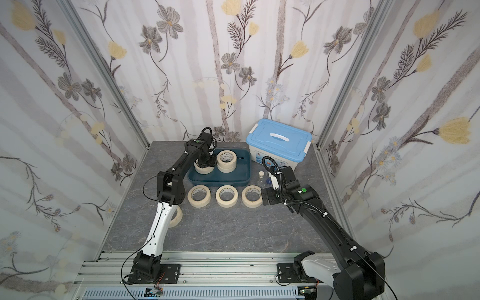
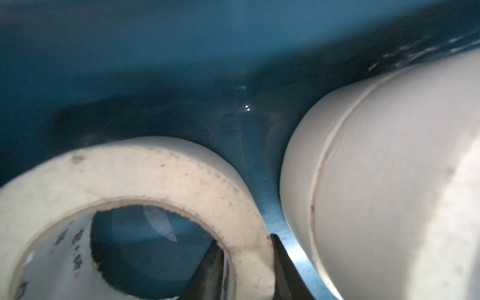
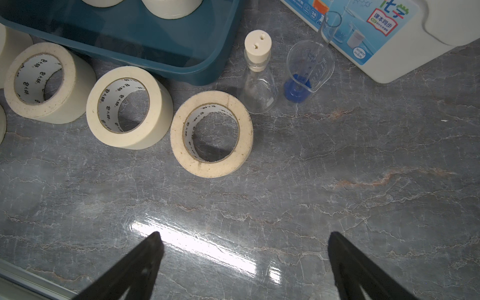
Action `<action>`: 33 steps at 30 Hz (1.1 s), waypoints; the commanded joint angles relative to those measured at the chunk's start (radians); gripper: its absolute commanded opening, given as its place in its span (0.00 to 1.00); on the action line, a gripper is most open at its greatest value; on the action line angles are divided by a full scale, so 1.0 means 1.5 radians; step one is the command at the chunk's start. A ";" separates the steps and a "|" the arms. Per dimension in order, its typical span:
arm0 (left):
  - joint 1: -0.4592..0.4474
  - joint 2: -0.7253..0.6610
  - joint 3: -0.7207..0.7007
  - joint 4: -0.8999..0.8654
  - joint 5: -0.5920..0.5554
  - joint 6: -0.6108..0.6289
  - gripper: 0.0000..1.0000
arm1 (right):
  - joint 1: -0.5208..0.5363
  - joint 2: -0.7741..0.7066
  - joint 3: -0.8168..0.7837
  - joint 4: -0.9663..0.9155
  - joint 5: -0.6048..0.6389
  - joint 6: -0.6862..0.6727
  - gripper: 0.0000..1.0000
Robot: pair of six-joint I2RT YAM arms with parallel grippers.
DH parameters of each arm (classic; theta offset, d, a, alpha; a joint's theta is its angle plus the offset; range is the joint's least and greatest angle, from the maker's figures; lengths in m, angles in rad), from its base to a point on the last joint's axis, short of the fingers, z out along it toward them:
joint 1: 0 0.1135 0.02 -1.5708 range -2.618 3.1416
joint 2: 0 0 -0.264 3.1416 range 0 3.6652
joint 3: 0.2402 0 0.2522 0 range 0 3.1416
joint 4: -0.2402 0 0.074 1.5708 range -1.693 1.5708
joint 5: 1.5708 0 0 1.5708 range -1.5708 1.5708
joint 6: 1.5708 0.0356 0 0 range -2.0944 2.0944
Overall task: Take out the art tape in the storage box
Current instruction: Pick up the art tape from the storage box.
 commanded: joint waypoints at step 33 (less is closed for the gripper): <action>-0.041 -0.314 -0.255 0.039 -0.031 -0.030 0.12 | -0.002 -0.020 0.000 0.003 0.004 0.011 1.00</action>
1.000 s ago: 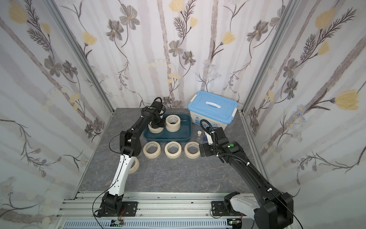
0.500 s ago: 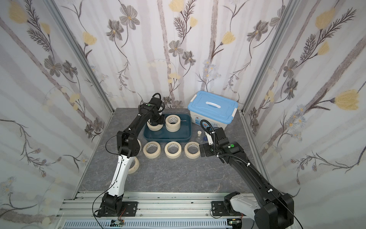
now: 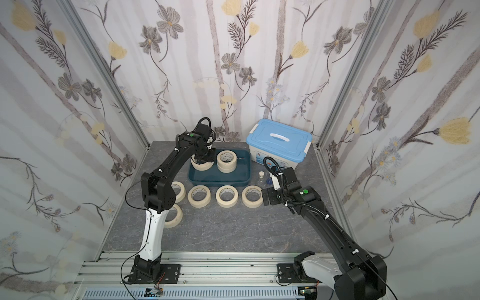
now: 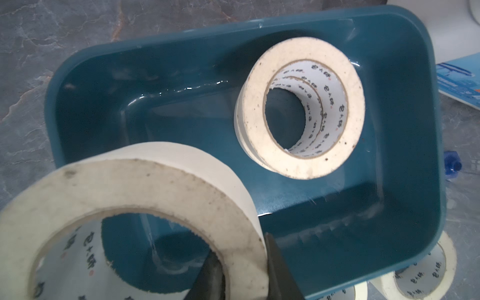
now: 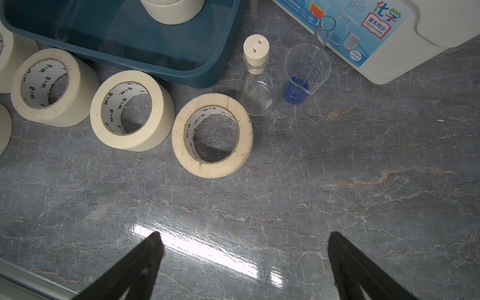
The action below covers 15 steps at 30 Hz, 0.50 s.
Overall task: Take out the art tape in the storage box
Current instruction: Pick up the art tape from the storage box, then place the art tape at the center of the board.
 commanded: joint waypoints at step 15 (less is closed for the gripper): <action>-0.030 -0.253 -0.342 0.107 -0.025 -0.085 0.11 | -0.001 -0.011 0.003 0.005 0.007 0.011 1.00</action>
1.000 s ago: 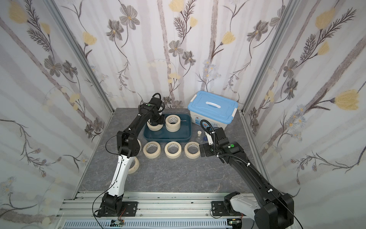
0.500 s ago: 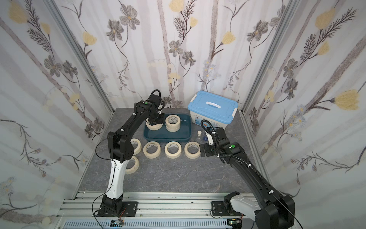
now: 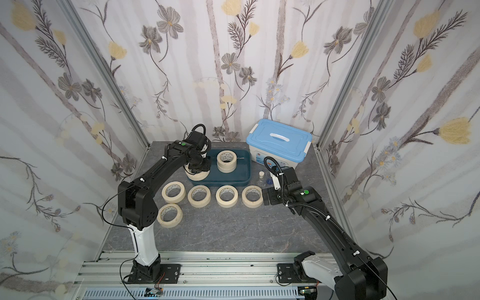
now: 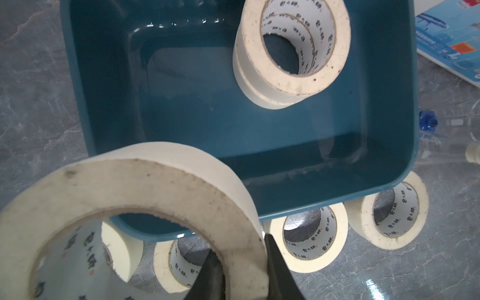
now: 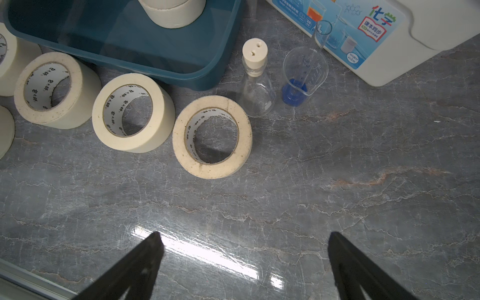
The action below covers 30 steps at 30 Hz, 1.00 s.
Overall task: Take out the art tape in the storage box
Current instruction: Place the art tape at the center of the board.
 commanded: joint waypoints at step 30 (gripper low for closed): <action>-0.091 -0.371 -0.449 0.046 -0.039 -0.153 0.11 | -0.002 0.011 0.017 0.018 0.010 0.012 1.00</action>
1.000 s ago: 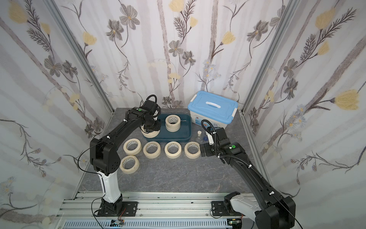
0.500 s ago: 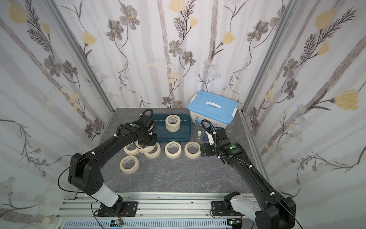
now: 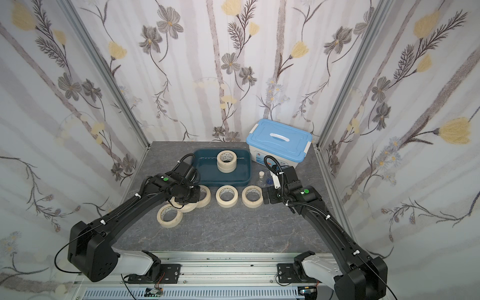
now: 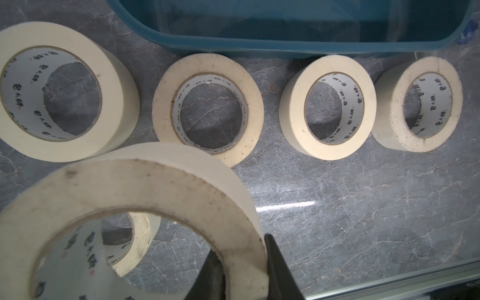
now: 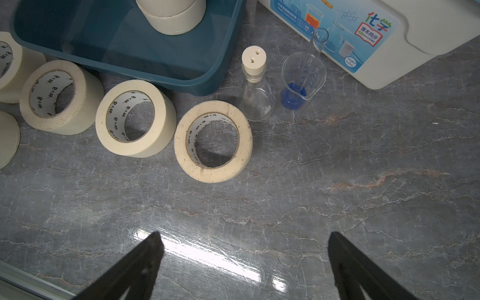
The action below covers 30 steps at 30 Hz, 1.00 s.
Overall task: Take out the art tape in the storage box
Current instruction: Place the art tape at the center of the board.
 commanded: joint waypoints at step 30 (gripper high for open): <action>-0.065 0.066 -0.175 0.194 0.036 -0.123 0.12 | -0.004 0.019 0.020 0.020 0.008 0.001 1.00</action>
